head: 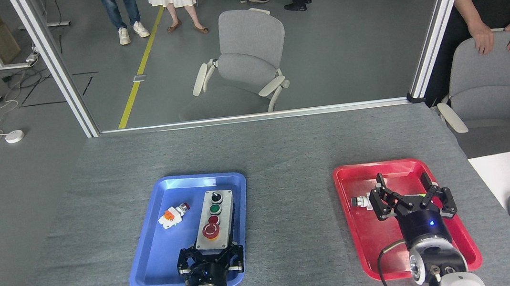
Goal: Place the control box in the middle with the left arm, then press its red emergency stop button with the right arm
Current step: 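Drag the control box off the blue tray toward the table middle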
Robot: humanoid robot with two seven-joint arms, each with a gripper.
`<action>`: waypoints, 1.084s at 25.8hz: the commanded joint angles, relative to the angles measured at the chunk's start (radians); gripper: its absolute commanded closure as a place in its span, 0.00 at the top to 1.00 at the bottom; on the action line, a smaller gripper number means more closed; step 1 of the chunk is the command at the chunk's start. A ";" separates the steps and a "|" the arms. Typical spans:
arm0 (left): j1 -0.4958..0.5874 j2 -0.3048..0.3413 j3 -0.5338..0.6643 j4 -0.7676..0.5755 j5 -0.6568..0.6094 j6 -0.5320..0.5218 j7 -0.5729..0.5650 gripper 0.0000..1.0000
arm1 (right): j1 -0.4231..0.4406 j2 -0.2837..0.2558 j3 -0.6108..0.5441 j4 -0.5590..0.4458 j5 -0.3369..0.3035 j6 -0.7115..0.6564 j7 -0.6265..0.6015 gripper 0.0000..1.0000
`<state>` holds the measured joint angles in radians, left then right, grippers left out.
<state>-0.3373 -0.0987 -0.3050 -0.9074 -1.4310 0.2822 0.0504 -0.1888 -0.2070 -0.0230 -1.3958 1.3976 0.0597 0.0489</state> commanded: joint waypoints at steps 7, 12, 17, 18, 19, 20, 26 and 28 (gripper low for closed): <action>0.035 0.028 0.004 -0.160 0.063 -0.044 0.005 0.00 | 0.002 -0.002 0.000 -0.002 -0.002 0.000 0.000 0.98; 0.113 0.023 -0.006 -0.332 0.081 -0.055 -0.003 0.00 | 0.002 0.000 0.000 -0.006 -0.002 0.000 0.000 0.98; 0.089 -0.038 -0.140 -0.312 0.066 -0.012 -0.006 0.00 | 0.000 0.000 0.000 -0.008 -0.002 0.000 0.000 0.98; 0.072 -0.039 -0.175 -0.294 0.067 0.014 -0.006 0.00 | 0.000 -0.002 0.000 -0.008 -0.002 0.000 0.000 0.98; 0.057 -0.039 -0.223 -0.271 0.067 0.029 -0.006 0.00 | 0.000 -0.002 0.000 -0.008 -0.002 0.000 0.000 0.98; 0.040 -0.039 -0.261 -0.242 0.069 0.041 -0.004 0.00 | 0.000 -0.002 0.000 -0.008 -0.002 0.000 0.000 0.98; -0.081 -0.042 -0.353 -0.021 0.077 0.038 -0.009 0.00 | 0.006 -0.002 0.002 -0.006 -0.002 0.000 0.000 0.98; -0.124 -0.042 -0.402 0.048 0.083 0.040 -0.009 0.00 | 0.006 -0.002 0.002 -0.008 -0.002 0.000 0.000 0.98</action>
<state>-0.4022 -0.1406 -0.6451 -0.9603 -1.3560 0.3222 0.0410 -0.1830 -0.2086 -0.0223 -1.4034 1.3959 0.0597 0.0453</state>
